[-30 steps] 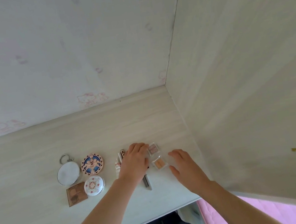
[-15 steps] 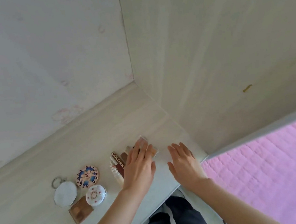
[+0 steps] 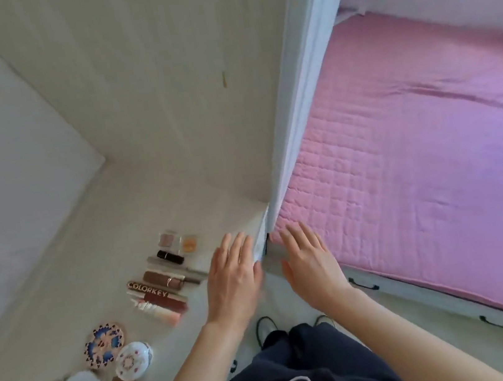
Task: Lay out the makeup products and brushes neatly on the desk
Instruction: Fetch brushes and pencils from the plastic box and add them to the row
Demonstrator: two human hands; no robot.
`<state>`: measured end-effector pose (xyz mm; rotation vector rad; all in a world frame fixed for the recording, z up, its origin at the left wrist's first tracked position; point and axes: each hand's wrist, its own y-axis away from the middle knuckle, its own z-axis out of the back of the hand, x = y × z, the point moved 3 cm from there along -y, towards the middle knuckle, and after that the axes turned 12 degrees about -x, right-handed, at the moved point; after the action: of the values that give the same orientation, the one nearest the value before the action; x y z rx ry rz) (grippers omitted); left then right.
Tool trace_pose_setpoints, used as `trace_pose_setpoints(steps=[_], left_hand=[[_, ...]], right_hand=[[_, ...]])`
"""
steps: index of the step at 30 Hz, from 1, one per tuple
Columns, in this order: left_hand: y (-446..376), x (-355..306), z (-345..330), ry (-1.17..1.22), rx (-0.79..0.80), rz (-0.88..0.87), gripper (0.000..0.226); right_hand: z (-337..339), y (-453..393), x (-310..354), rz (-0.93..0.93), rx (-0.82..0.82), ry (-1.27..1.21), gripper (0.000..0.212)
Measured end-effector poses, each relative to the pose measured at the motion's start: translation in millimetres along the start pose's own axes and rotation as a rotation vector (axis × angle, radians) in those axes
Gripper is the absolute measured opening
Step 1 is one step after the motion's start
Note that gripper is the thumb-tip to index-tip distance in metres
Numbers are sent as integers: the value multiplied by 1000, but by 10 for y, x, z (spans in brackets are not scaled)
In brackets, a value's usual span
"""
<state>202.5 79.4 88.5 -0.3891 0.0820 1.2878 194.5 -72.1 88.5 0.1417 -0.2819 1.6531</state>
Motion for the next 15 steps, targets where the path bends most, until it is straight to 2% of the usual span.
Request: trace_pose_setpoints(steps=[10, 15], left_hand=[[-15, -954, -306, 80, 93, -232, 52], [-17, -1692, -513, 86, 154, -378, 51]], right_hand=[[244, 794, -781, -321, -59, 70, 50], [396, 1284, -1336, -488, -98, 92, 49]])
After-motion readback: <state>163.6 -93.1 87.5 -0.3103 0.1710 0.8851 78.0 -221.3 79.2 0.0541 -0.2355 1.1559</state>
